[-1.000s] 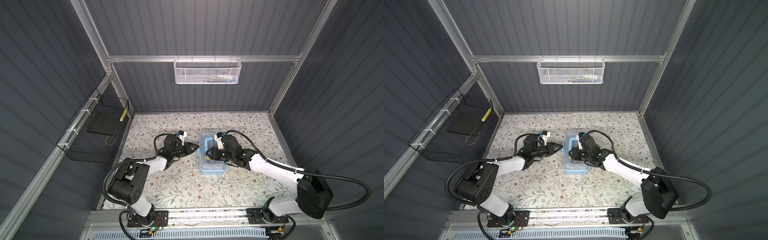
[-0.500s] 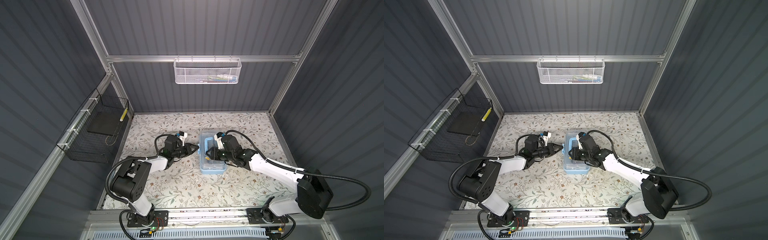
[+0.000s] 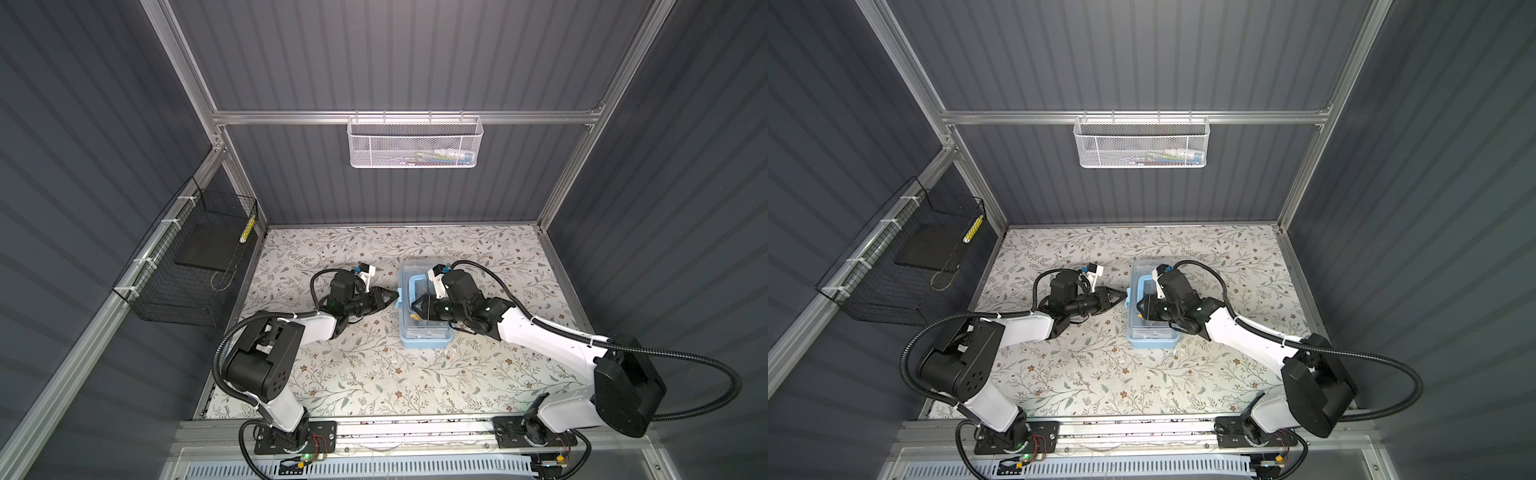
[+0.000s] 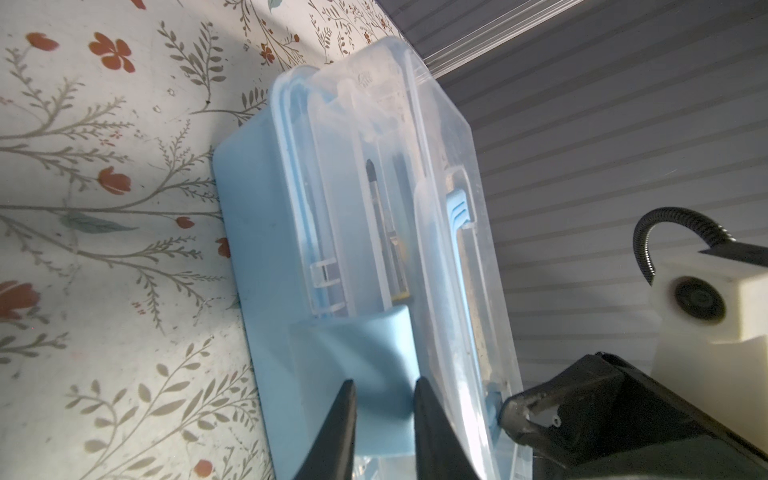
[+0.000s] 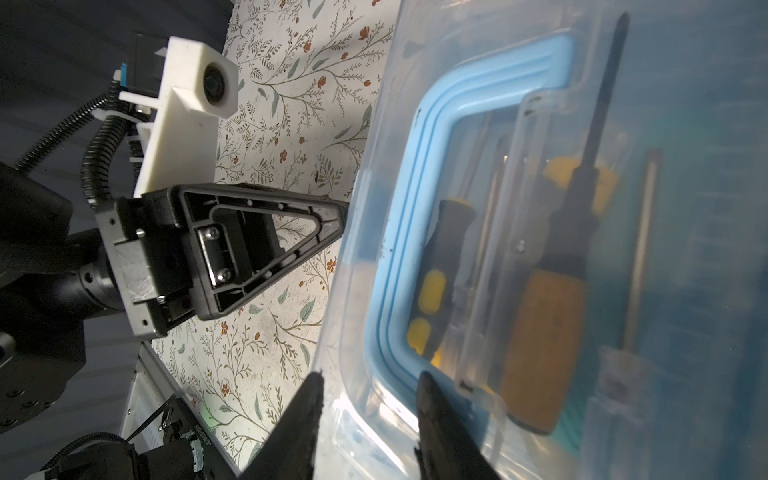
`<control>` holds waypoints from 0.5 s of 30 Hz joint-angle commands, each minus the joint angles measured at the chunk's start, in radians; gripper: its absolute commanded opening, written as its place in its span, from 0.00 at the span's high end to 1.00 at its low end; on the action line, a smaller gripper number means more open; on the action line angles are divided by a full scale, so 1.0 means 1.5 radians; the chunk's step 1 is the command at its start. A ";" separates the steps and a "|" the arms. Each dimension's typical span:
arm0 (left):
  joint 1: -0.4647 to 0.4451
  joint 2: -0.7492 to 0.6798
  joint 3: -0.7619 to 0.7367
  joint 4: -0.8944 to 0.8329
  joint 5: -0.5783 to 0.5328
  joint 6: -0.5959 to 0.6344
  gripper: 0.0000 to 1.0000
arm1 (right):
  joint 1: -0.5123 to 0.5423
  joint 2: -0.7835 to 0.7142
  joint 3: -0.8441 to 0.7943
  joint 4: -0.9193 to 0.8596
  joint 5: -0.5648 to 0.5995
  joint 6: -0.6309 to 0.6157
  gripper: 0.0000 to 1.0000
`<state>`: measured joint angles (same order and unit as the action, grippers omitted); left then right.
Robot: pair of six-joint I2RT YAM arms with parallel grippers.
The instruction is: Pack the tool kit
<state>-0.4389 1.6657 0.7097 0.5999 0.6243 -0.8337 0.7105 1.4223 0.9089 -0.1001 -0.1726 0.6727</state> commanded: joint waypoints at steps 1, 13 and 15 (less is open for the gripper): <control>-0.010 0.017 0.016 -0.004 0.005 0.008 0.75 | 0.004 0.018 -0.015 -0.045 0.010 0.001 0.60; -0.013 0.020 0.003 0.001 0.002 0.006 0.75 | 0.004 0.022 -0.013 -0.047 0.011 0.000 0.60; -0.013 0.019 0.001 0.001 0.001 0.006 0.75 | 0.004 0.023 -0.012 -0.047 0.011 0.000 0.60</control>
<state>-0.4393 1.6741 0.7155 0.6079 0.6193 -0.8337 0.7105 1.4246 0.9089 -0.0975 -0.1726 0.6727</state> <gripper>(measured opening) 0.255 0.397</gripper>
